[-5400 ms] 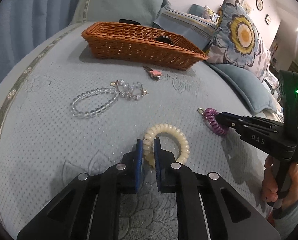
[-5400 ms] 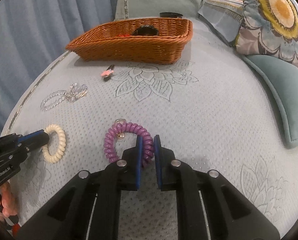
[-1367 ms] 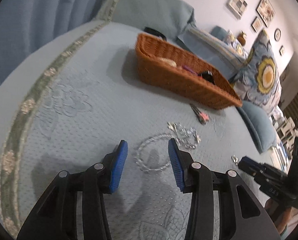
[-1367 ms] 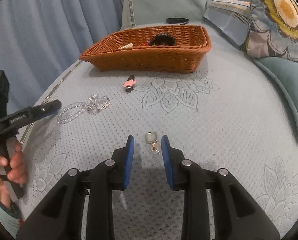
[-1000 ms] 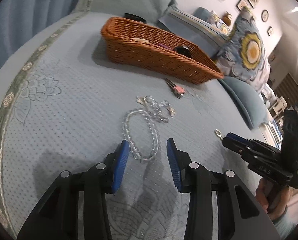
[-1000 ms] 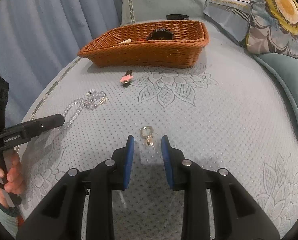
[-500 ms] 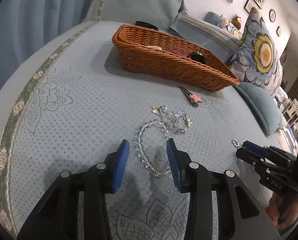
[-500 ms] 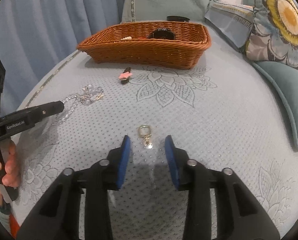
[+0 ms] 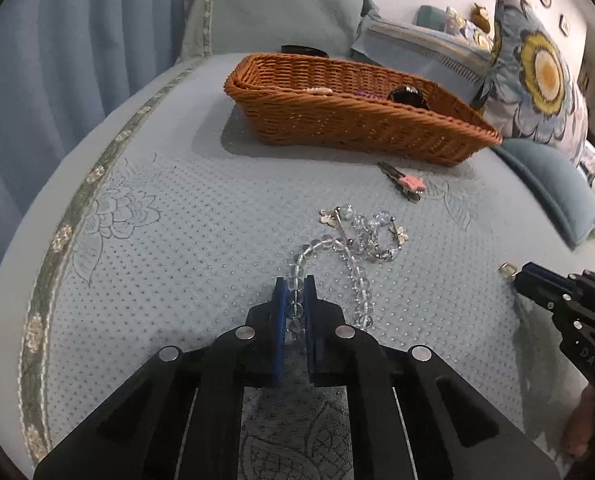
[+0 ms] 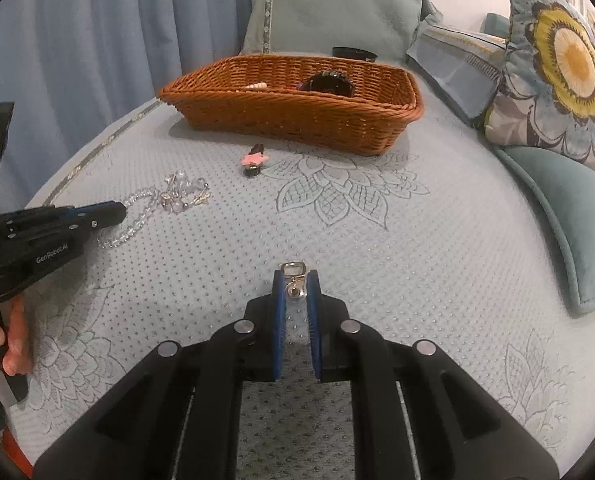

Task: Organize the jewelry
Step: 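Grasp the clear crystal bracelet with the left tool while the right grasps the gold clasp charm, then carry the crystal bracelet and gold charm to the basket and release both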

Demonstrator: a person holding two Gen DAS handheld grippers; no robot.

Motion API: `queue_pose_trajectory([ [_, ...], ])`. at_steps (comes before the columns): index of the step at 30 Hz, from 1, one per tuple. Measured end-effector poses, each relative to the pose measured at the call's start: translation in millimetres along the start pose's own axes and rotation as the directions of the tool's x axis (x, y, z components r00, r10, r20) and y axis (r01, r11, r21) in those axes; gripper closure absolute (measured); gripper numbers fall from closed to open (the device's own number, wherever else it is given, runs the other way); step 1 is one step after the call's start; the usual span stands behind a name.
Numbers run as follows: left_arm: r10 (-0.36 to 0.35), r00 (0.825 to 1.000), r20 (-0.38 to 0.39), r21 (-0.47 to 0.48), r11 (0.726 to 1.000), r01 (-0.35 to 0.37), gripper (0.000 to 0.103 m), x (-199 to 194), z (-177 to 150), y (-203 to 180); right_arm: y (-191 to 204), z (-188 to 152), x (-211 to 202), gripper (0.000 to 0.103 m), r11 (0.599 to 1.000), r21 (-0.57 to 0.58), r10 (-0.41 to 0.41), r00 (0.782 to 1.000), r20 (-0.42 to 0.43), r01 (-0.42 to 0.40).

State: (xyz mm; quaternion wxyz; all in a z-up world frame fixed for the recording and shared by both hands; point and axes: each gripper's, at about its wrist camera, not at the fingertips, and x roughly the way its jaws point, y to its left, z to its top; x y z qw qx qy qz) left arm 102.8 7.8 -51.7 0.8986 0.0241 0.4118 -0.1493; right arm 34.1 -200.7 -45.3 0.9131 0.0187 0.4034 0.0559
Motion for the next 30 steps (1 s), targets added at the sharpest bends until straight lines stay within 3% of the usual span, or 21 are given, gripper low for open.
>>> queue_pose_trajectory([
  [8, -0.137, 0.988, 0.065, -0.016, 0.99, 0.138, 0.098, -18, 0, 1, -8, 2, -7, 0.094, 0.998, 0.041, 0.042, 0.999, 0.032, -0.044],
  [14, -0.287, 0.941, 0.178, -0.026, 0.955, 0.296, 0.098, -45, 4, 3, -15, 6, -16, 0.094, 0.994, 0.068, 0.081, 0.994, 0.071, -0.086],
  [19, -0.329, 0.917, 0.226, 0.0, 0.941, 0.338, 0.098, -61, 3, -3, -14, 7, -19, 0.094, 0.994, 0.058, 0.084, 0.993, 0.085, -0.089],
  [30, -0.354, 0.891, 0.284, -0.005, 0.929, 0.371, 0.098, -76, 14, 1, -16, 17, -36, 0.094, 0.993, 0.053, 0.092, 0.985, 0.148, -0.101],
])
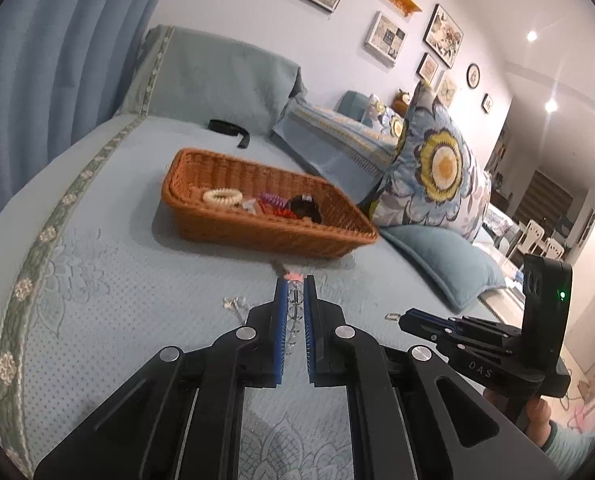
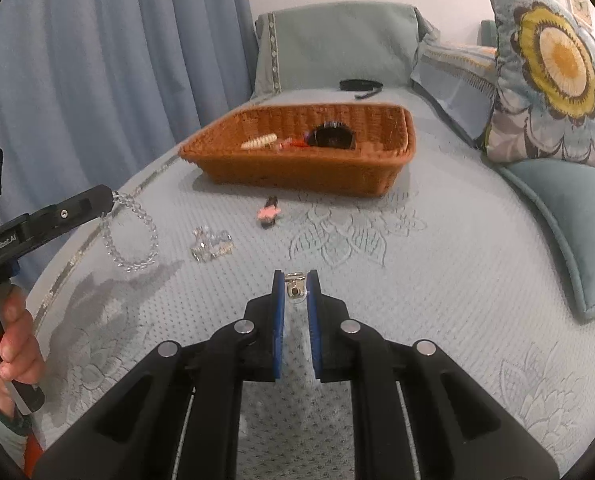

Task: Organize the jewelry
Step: 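Carry the crystal bracelet and gold charm to the basket and release both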

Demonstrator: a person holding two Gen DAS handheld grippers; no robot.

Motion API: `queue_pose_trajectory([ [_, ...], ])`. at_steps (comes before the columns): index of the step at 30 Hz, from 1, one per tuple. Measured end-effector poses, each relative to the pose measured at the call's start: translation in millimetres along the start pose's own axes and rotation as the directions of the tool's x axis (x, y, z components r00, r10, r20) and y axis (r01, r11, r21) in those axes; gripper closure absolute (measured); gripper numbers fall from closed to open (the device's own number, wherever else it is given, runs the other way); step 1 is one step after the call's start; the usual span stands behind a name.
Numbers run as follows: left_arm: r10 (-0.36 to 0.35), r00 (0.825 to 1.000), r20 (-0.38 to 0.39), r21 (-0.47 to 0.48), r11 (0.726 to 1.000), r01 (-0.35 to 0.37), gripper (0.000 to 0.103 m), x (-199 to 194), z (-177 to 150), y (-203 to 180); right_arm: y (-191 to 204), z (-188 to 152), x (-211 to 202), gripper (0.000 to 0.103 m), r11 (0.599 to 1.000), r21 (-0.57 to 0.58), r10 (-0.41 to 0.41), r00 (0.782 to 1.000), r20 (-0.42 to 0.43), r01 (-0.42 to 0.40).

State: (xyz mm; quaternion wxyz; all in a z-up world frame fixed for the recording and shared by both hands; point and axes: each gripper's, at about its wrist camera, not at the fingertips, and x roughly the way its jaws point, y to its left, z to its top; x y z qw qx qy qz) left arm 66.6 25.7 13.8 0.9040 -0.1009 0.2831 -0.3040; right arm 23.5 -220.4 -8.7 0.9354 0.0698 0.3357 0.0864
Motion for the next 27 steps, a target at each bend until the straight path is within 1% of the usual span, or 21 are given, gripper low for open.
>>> queue_pose_trajectory([
  [3, 0.006, 1.0, 0.024, 0.002, 1.0, -0.007, 0.098, -4, 12, -3, 1, 17, -7, 0.094, 1.0, 0.0, -0.001, 0.999, 0.035, 0.001],
  [7, 0.002, 0.998, 0.062, 0.012, 1.0, -0.002, 0.098, -9, 33, -8, 0, 50, -16, 0.094, 1.0, -0.002, 0.008, 0.996, 0.086, -0.008],
  [10, 0.01, 0.996, 0.092, 0.045, 0.999, -0.014, 0.098, -4, 60, -14, 3, 82, -15, 0.094, 1.0, -0.029, 0.006, 0.992, 0.127, -0.003],
  [13, -0.004, 0.992, 0.125, 0.057, 0.998, -0.003, 0.098, 10, 93, -13, 3, 114, -2, 0.094, 0.999, -0.045, 0.015, 0.99, 0.141, -0.008],
  [16, -0.001, 0.991, 0.136, 0.066, 0.998, -0.008, 0.098, 29, 116, -12, 1, 141, 23, 0.094, 0.998, -0.054, 0.029, 0.992, 0.124, -0.022],
  [18, 0.011, 0.991, 0.136, 0.067, 0.998, -0.02, 0.098, 49, 128, -9, -5, 156, 45, 0.094, 0.998, -0.042, 0.043, 0.994, 0.1, -0.039],
  [20, 0.025, 0.992, 0.126, 0.057, 0.998, -0.032, 0.098, 73, 136, -2, -13, 168, 69, 0.094, 0.997, -0.014, 0.082, 0.995, 0.063, -0.081],
  [22, 0.038, 0.993, 0.115, 0.044, 0.998, -0.043, 0.098, 93, 140, 5, -20, 177, 96, 0.094, 0.996, 0.015, 0.092, 0.996, 0.017, -0.093],
  [24, 0.05, 0.994, 0.093, 0.026, 0.998, -0.053, 0.098, 118, 140, 15, -24, 183, 118, 0.094, 0.997, 0.019, 0.073, 0.997, -0.026, -0.072],
  [27, 0.065, 0.997, 0.052, 0.024, 0.998, -0.066, 0.098, 148, 135, 25, -28, 187, 145, 0.094, 0.998, 0.031, 0.062, 0.996, -0.063, -0.06],
])
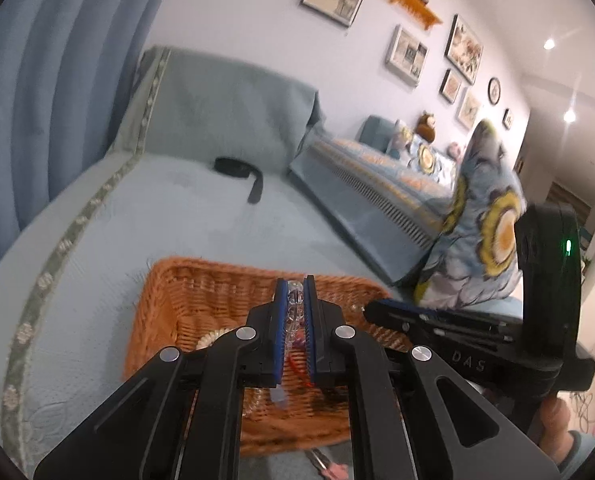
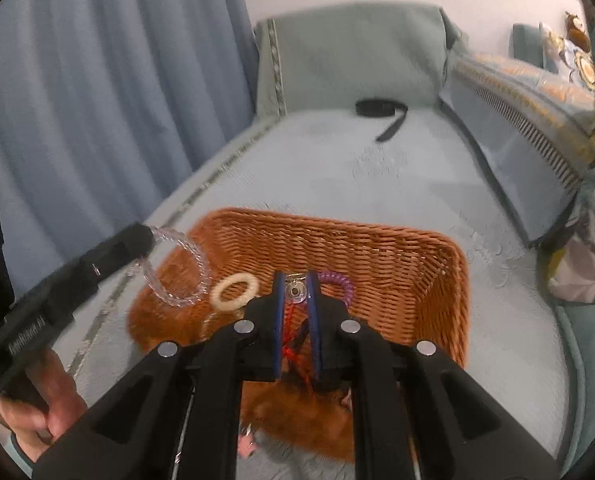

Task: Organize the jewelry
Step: 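Carry the crystal bracelet and gold charm to the basket and release both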

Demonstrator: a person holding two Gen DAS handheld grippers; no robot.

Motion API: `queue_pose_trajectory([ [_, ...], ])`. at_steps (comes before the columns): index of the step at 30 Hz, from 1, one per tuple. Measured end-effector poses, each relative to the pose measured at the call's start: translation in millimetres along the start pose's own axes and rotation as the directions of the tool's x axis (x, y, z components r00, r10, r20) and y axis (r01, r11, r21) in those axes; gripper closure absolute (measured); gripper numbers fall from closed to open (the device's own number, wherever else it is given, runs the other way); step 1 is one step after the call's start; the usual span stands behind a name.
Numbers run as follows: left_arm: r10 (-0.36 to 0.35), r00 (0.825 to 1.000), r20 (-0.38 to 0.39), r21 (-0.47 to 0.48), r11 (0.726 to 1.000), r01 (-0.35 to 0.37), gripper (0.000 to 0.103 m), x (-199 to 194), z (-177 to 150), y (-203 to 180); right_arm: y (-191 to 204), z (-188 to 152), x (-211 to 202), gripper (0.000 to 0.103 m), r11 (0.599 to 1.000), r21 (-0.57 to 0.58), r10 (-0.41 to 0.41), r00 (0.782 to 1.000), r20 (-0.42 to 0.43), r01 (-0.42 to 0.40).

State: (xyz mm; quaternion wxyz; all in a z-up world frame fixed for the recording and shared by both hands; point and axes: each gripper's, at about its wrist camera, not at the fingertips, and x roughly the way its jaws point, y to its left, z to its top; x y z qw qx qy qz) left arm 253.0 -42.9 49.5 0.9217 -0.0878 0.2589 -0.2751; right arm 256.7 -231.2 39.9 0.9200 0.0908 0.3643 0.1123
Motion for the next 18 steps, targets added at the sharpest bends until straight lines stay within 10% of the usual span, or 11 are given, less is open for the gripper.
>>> queue_pose_trajectory([
  [16, 0.063, 0.992, -0.11, -0.02, 0.998, -0.066, 0.096, 35, -32, 28, -14, -7, 48, 0.093, 0.997, 0.05, -0.055, 0.993, -0.102, 0.061],
  [18, 0.055, 0.993, -0.104, -0.01, 0.998, -0.057, 0.084, 30, -32, 26, -17, -7, 44, 0.092, 0.997, 0.068, -0.032, 0.995, -0.098, 0.038],
])
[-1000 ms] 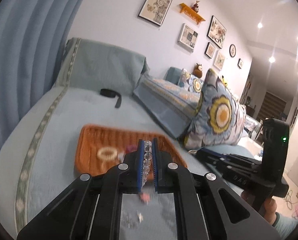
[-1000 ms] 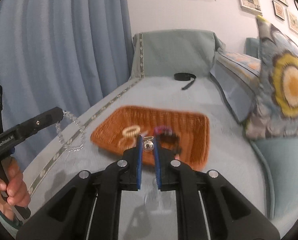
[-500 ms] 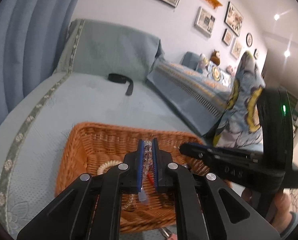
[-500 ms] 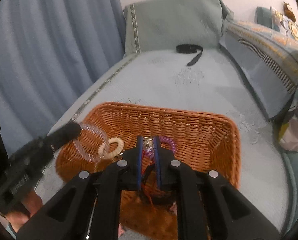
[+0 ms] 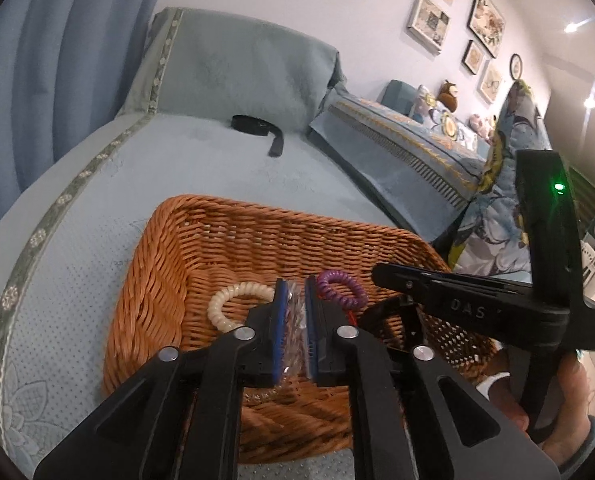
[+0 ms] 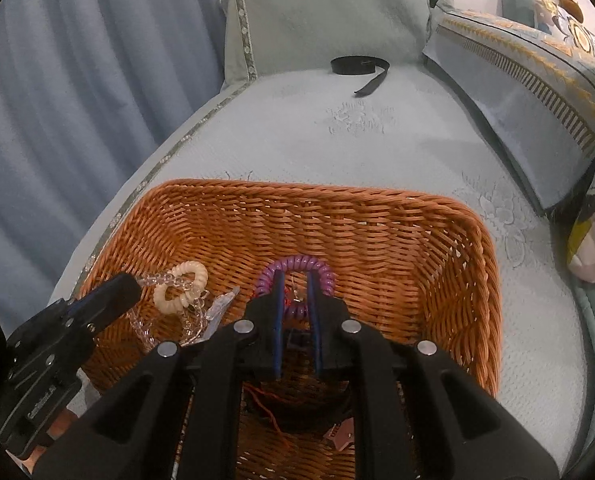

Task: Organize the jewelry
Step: 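Carry the crystal bracelet and gold charm to the basket and release both, then grasp the silver charm chain with the left tool while the right grasps the pink star keychain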

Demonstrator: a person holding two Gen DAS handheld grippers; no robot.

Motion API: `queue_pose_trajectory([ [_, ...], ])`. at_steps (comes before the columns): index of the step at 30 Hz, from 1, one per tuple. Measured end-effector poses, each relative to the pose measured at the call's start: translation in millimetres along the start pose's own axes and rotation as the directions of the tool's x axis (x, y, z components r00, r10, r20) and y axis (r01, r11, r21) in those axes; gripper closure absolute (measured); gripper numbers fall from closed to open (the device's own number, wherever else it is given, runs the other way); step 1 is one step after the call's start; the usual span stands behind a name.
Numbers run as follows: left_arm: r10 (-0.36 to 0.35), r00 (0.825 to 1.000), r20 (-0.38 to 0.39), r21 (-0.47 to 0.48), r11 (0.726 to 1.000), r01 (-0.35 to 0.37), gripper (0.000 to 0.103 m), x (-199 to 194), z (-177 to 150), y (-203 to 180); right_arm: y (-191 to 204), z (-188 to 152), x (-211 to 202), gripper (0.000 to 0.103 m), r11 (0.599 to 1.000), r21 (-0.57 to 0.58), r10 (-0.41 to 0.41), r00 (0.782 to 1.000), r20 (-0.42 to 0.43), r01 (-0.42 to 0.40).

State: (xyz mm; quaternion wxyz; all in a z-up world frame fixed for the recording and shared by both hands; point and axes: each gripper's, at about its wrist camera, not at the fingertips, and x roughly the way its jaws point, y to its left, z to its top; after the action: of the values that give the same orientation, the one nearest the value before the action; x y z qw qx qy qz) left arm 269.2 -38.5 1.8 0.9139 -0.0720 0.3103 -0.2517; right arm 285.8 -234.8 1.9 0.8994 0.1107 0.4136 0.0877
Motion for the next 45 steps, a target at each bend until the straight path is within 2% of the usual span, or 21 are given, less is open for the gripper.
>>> queue_pose_trajectory([
  [1, 0.013, 1.0, 0.008, 0.015, 1.0, -0.014, 0.072, -5, -1, -2, -1, 0, -2, 0.088, 1.0, 0.004, 0.009, 1.0, 0.003, -0.009],
  [2, 0.023, 1.0, 0.02, 0.027, 0.999, -0.023, 0.069, -11, -1, -4, -1, 0, -6, 0.084, 1.0, 0.003, 0.008, 1.0, 0.011, -0.008],
  [4, 0.02, 0.999, 0.035, 0.036, 0.999, -0.021, 0.067, -23, -1, -6, -1, -3, -16, 0.076, 1.0, 0.0, 0.003, 1.0, 0.031, -0.003],
  [8, 0.008, 0.997, 0.07, 0.019, 1.0, -0.009, 0.06, -54, -1, -4, -1, -12, -39, 0.075, 0.999, 0.013, 0.04, 0.998, 0.052, -0.041],
  [15, -0.004, 0.993, 0.121, 0.014, 1.0, 0.003, 0.059, -121, -11, -18, 19, -47, -100, 0.075, 0.998, -0.041, 0.059, 0.99, 0.124, -0.055],
  [22, -0.006, 0.995, 0.1, -0.002, 1.0, 0.007, 0.059, -161, -45, -32, 40, -91, -119, 0.075, 0.995, -0.083, 0.064, 0.99, 0.123, -0.054],
  [26, -0.013, 0.999, 0.051, -0.029, 0.999, 0.014, 0.059, -161, -70, -31, 48, -112, -111, 0.075, 0.993, -0.106, 0.051, 0.994, 0.096, -0.041],
  [30, 0.006, 1.0, -0.018, -0.025, 1.0, -0.006, 0.059, -143, -87, -24, 45, -127, -93, 0.075, 0.995, -0.093, 0.04, 0.998, 0.054, -0.035],
  [33, 0.019, 0.996, -0.084, -0.045, 0.999, -0.022, 0.059, -124, -97, -10, 46, -133, -78, 0.075, 0.995, -0.094, 0.022, 0.999, 0.025, -0.019],
  [36, 0.003, 0.988, -0.155, -0.067, 0.998, -0.013, 0.059, -105, -109, 1, 48, -136, -61, 0.075, 0.994, -0.105, 0.008, 1.0, -0.005, -0.009],
  [38, -0.01, 0.981, -0.194, -0.047, 0.999, 0.001, 0.059, -96, -115, -1, 49, -136, -54, 0.066, 0.995, -0.099, 0.005, 1.0, -0.015, -0.007],
  [39, -0.017, 0.979, -0.203, -0.04, 0.999, 0.009, 0.059, -94, -117, -2, 49, -135, -52, 0.055, 0.995, -0.096, 0.003, 1.0, -0.017, -0.005],
  [41, -0.013, 0.975, -0.224, -0.008, 1.0, 0.011, 0.059, -87, -121, -10, 50, -133, -49, 0.053, 0.995, -0.104, -0.002, 1.0, -0.012, 0.001],
  [45, 0.058, 0.966, -0.254, 0.078, 0.996, -0.04, 0.055, -74, -127, -23, 56, -131, -37, 0.053, 0.989, -0.139, -0.053, 0.998, -0.044, 0.047],
])
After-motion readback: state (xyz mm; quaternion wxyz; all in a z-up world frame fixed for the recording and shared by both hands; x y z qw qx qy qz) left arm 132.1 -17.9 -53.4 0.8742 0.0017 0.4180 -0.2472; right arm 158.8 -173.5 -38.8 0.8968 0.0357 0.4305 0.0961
